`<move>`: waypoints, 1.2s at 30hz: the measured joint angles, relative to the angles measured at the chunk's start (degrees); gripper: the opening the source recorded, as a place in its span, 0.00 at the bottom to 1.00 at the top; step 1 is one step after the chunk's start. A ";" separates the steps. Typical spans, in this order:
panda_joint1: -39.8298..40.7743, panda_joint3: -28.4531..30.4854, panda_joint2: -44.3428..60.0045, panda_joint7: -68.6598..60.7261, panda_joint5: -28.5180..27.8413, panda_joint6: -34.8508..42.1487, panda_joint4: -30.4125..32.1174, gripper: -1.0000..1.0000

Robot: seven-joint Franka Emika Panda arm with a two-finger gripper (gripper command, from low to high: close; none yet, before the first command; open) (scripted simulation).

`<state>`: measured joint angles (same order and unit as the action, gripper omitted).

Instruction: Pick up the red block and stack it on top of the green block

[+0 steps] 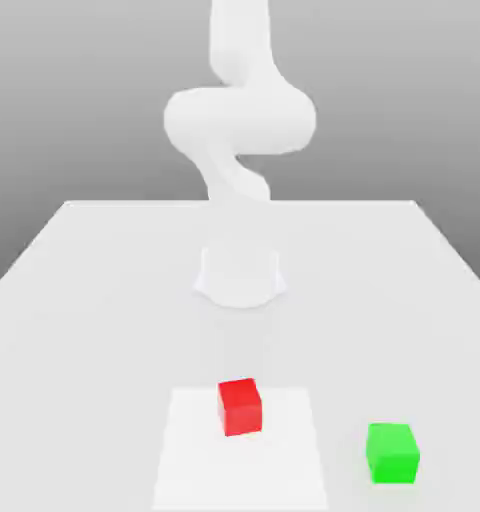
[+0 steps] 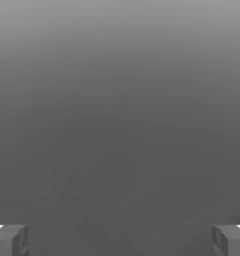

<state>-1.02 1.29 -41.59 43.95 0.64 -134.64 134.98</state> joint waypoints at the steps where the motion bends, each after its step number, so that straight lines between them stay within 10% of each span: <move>1: -0.50 0.59 2.09 -0.90 0.29 -1.38 1.51 0.50; 17: -4.38 4.12 36.58 -12.04 0.18 -23.91 25.51 0.50; 25: -2.51 1.45 53.06 -15.07 2.91 -37.46 25.61 0.50; 26: -2.13 0.99 54.19 -15.29 3.22 -38.43 25.48 0.00; 36: -2.65 2.05 48.94 -13.75 1.03 -33.95 26.16 0.00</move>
<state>-3.67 3.34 7.35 30.20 1.68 -168.59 161.15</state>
